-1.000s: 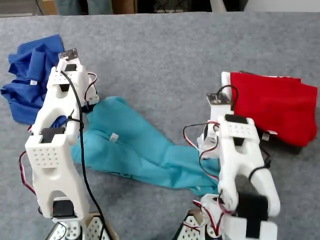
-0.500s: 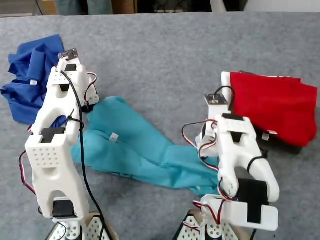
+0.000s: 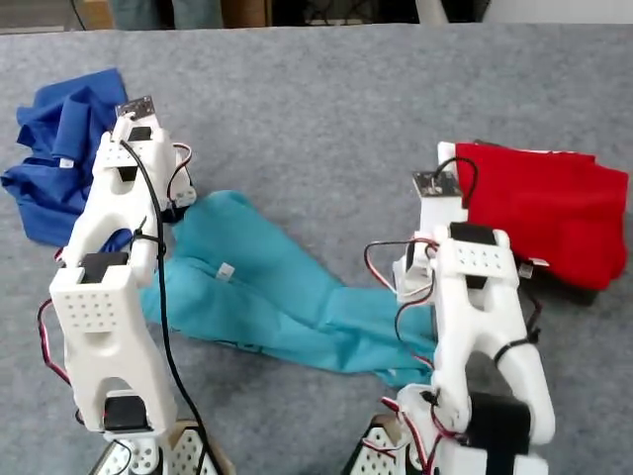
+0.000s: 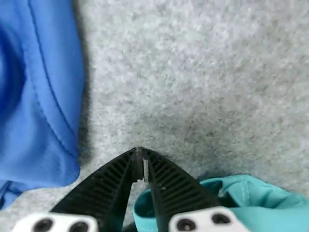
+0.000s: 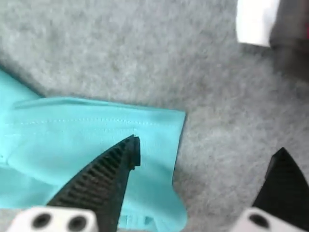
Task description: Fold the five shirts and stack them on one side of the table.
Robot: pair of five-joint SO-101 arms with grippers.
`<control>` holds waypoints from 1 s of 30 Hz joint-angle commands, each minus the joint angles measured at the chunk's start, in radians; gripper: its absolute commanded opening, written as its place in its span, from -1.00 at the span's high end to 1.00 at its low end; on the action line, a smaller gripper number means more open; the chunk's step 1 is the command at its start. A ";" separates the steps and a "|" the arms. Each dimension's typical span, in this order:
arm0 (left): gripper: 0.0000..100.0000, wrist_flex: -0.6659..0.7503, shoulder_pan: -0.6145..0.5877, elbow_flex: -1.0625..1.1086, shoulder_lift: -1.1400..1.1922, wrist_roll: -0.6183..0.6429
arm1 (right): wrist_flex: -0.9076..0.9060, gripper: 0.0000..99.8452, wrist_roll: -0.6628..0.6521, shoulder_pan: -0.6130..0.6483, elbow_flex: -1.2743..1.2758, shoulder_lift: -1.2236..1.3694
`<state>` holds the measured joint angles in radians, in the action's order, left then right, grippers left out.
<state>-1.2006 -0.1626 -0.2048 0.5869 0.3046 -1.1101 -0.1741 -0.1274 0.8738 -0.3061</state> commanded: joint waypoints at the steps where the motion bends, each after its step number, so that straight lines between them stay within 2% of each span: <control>1: 0.94 0.040 -0.051 -0.001 -0.002 -0.009 | 0.087 0.18 0.006 -0.009 0.008 0.077; 16: 0.94 0.040 -0.053 -0.001 -0.002 -0.009 | 0.118 0.20 0.008 -0.006 0.048 0.171; 24: 0.94 0.040 -0.050 -0.002 -0.002 -0.051 | 0.170 0.70 0.008 -0.011 0.117 0.170; 30: 0.94 0.040 -0.051 -0.002 -0.002 -0.051 | 0.190 0.91 0.008 -0.023 0.114 0.163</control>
<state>-1.1776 -0.1780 -0.2064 0.5884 0.2631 -0.9260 -0.1695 -0.1473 0.9444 -0.1527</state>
